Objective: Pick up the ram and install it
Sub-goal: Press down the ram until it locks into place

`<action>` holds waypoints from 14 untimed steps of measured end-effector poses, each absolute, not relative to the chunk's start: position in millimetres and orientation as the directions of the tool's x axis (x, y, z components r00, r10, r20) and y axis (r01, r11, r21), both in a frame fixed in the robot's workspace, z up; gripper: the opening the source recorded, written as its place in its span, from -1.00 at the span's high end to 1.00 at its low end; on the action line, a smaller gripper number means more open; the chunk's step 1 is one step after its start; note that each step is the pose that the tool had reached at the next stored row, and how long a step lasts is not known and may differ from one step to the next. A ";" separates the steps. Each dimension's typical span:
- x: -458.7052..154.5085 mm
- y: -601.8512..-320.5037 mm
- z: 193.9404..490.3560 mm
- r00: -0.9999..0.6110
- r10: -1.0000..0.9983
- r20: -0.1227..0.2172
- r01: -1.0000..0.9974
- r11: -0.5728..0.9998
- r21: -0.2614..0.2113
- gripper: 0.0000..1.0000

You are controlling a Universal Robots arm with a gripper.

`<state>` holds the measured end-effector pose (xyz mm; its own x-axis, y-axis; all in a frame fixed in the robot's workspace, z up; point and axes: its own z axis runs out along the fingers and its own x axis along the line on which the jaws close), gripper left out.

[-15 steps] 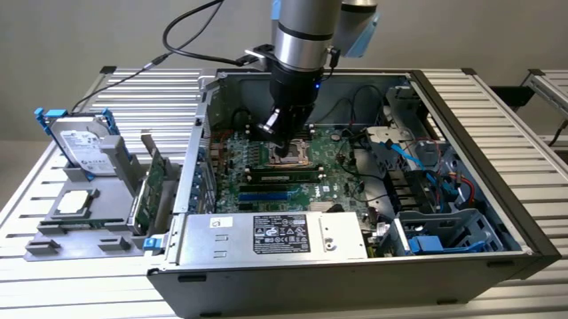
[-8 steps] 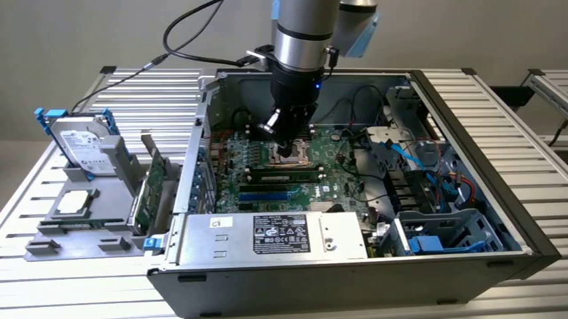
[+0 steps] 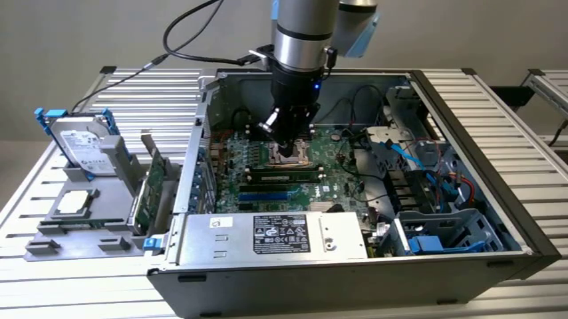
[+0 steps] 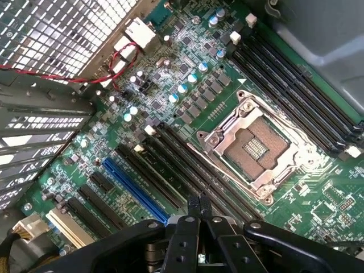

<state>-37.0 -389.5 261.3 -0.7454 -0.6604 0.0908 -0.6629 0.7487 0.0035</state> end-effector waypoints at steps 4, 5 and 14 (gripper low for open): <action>-37.0 -389.5 261.3 -0.773 -0.628 0.086 -0.631 0.776 -0.002 0.79; -37.0 -389.5 261.3 -0.780 -0.620 0.085 -0.622 0.783 -0.003 0.79; -37.0 -389.4 261.3 -0.837 -0.542 0.075 -0.544 0.839 -0.011 0.79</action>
<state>-37.0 -389.4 261.3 -0.8371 -0.5419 0.0748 -0.5441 0.8389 -0.0114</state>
